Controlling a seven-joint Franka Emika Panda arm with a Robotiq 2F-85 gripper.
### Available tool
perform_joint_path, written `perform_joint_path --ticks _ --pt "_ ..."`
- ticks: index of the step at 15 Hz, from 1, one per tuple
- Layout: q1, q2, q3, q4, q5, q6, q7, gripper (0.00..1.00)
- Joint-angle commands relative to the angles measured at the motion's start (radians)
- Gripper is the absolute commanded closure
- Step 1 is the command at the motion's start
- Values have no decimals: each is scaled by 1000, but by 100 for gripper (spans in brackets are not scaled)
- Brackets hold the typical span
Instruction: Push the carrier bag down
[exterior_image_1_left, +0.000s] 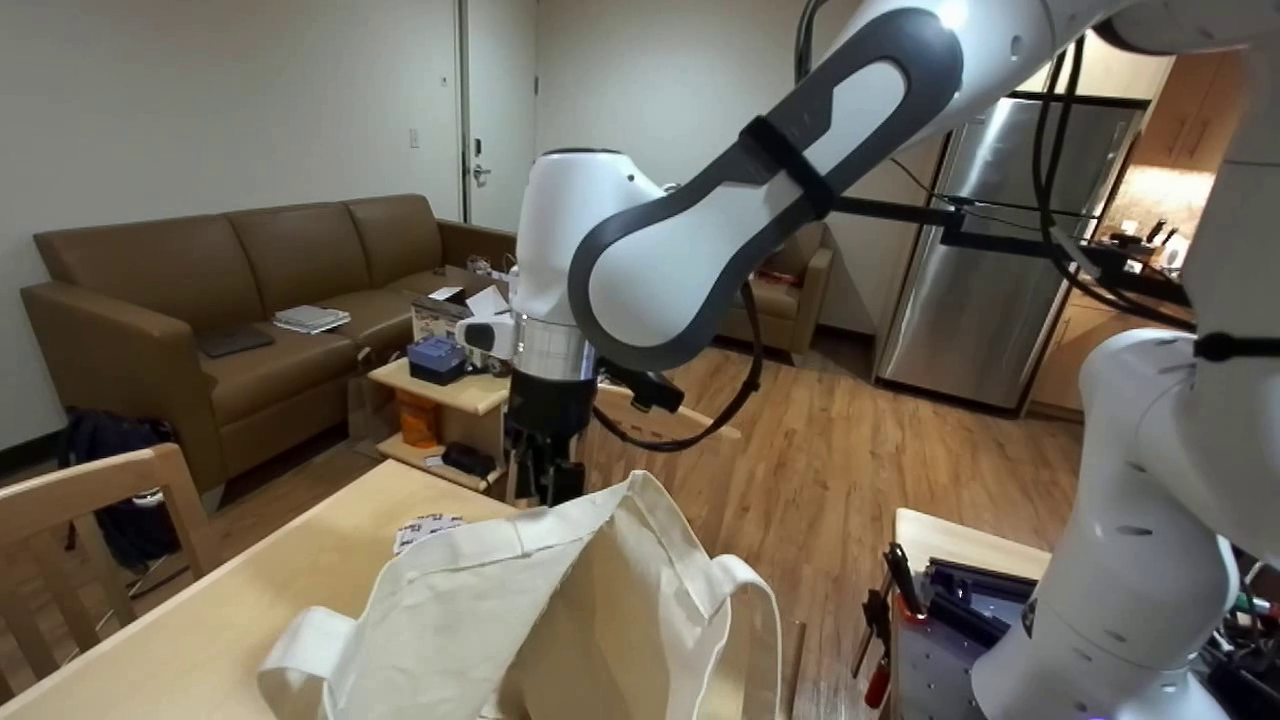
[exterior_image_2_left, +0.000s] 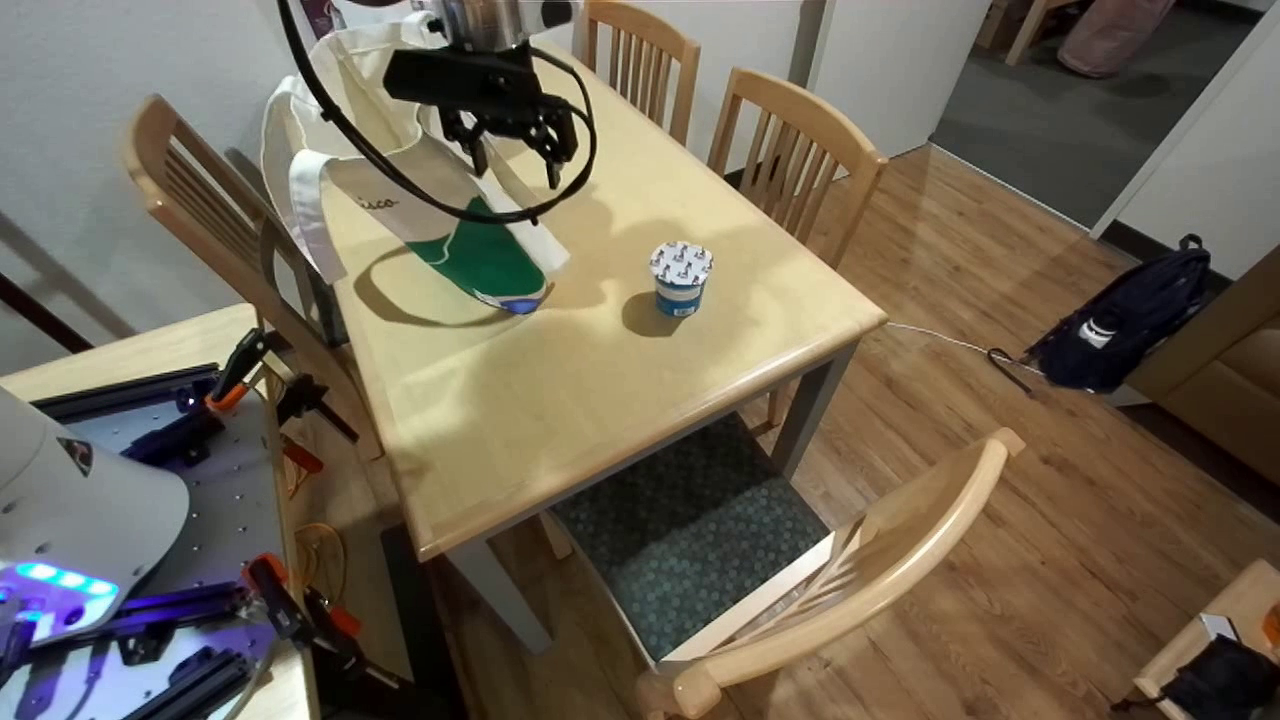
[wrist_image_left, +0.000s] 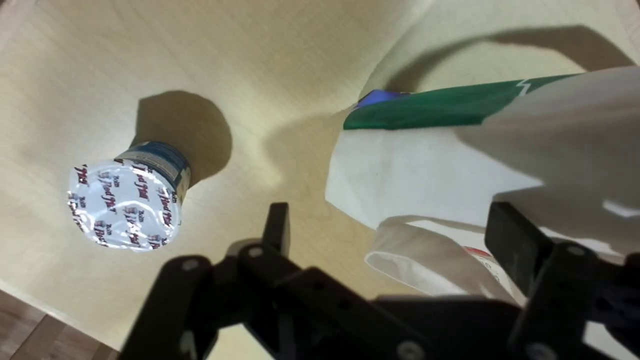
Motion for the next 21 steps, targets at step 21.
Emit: perform_joint_path --ticks 21 --pt "5 311 94 -119 -360 504 282 0"
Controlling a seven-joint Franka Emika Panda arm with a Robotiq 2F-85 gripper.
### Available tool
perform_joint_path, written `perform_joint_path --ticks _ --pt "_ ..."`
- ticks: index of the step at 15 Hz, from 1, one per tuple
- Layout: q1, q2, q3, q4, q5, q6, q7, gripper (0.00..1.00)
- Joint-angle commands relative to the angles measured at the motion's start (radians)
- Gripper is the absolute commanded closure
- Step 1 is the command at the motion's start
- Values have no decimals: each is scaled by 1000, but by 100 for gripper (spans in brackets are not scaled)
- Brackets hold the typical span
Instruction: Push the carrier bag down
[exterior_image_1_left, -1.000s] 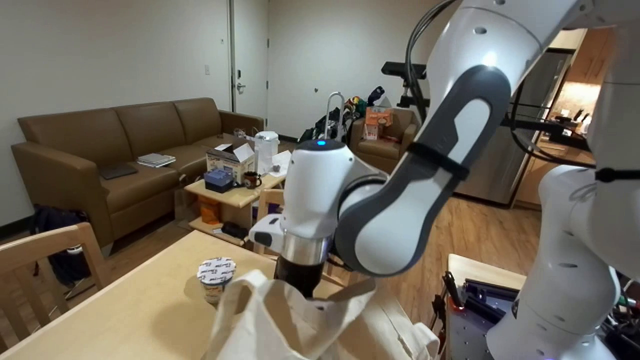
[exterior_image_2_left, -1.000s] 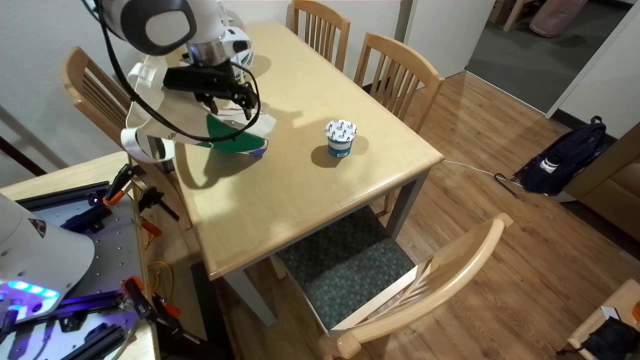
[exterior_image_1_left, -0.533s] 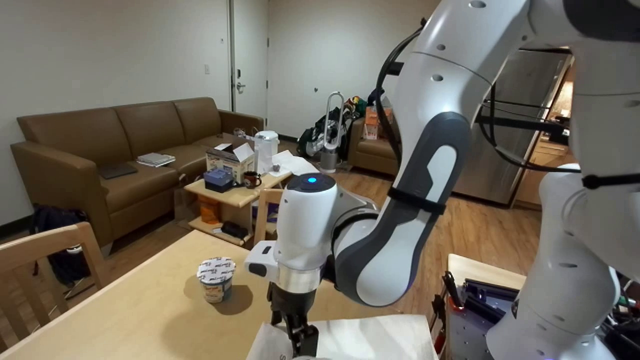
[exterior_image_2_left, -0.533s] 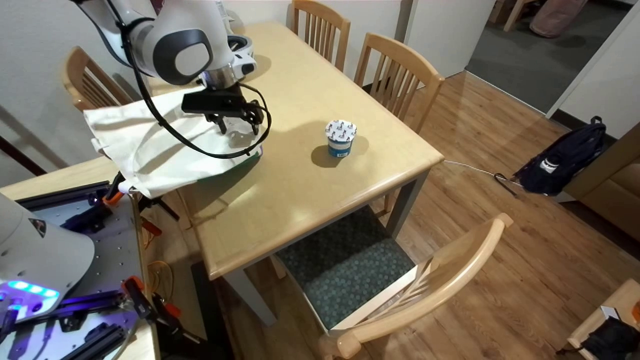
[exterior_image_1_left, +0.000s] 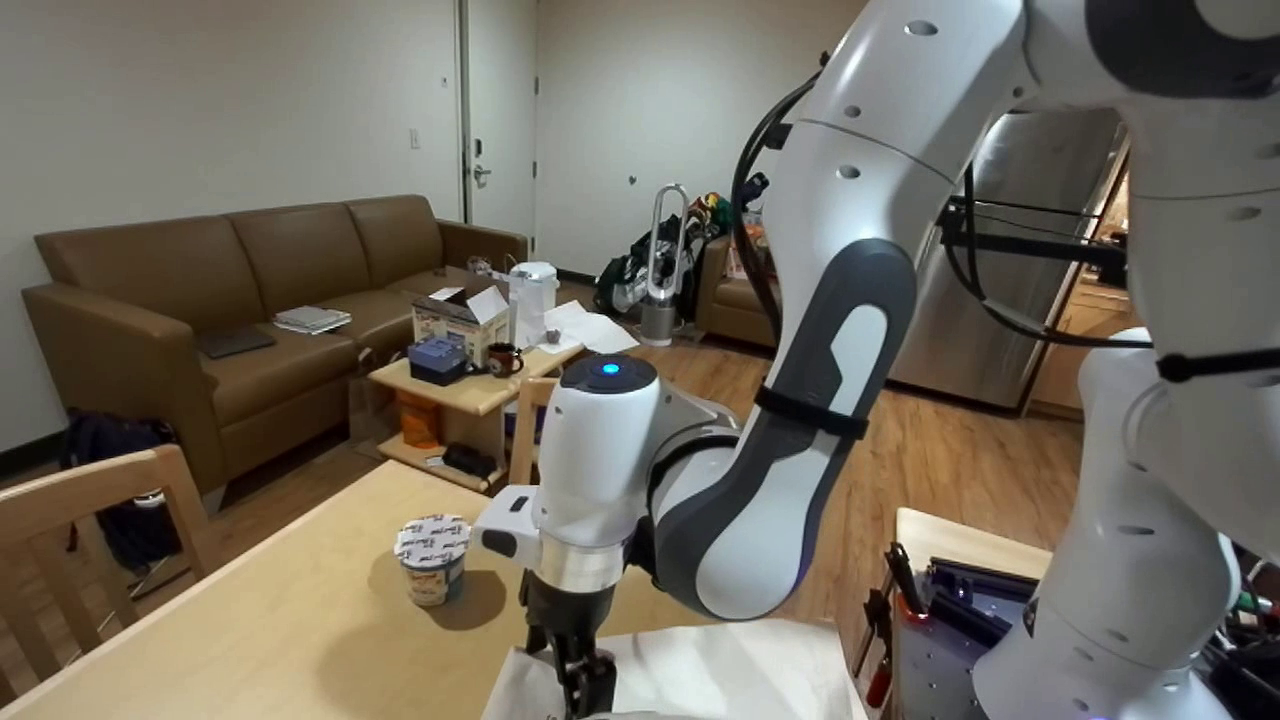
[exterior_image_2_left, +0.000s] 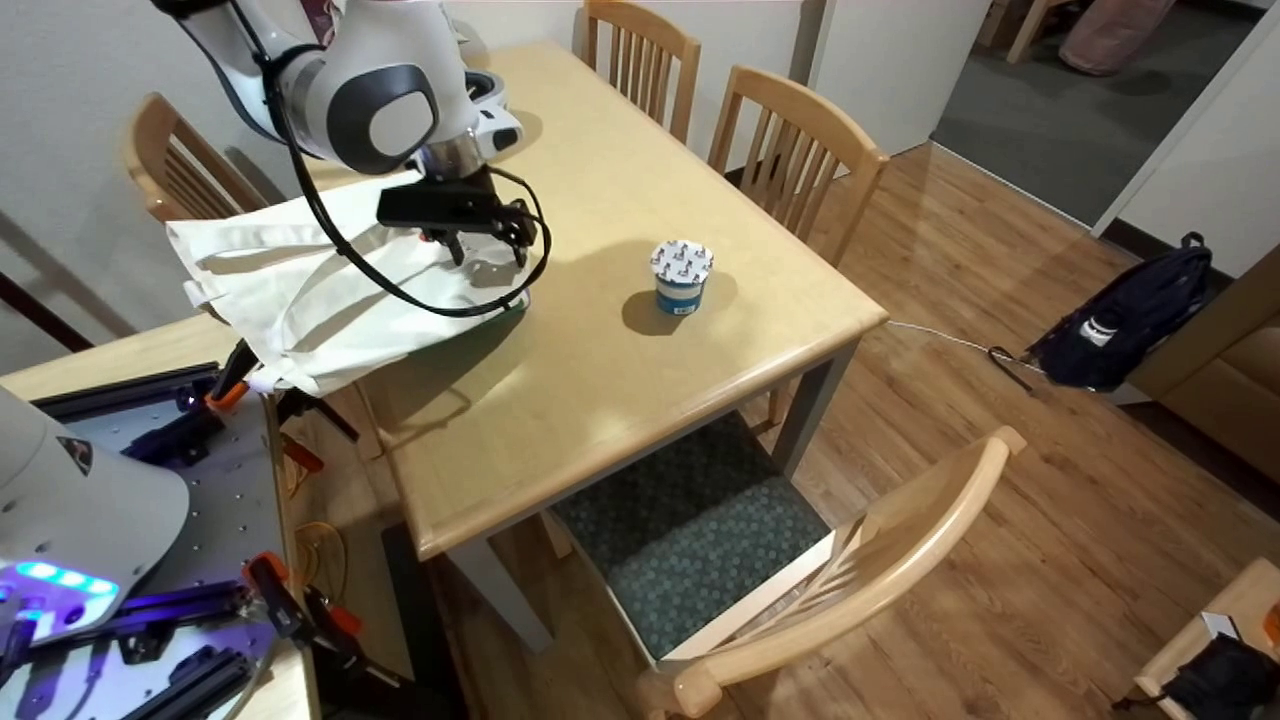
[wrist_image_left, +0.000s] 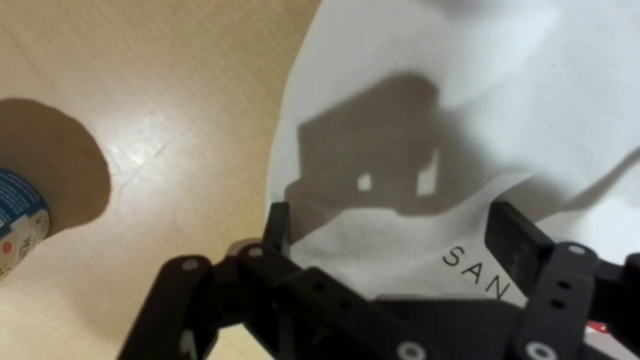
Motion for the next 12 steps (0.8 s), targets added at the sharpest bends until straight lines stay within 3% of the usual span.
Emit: perform_joint_path --ticks 1,2,3,4,8,12 --pt "1 37 -14 16 -56 72 53 0" --pt "5 38 -19 17 -58 74 62 0" --pt "-20 -119 -8 -39 -57 -3 49 0" --pt "-24 7 11 4 -48 35 41 0" --pt "-33 -88 9 -7 -42 6 35 0" --pt "-34 -99 9 -21 -42 4 34 0"
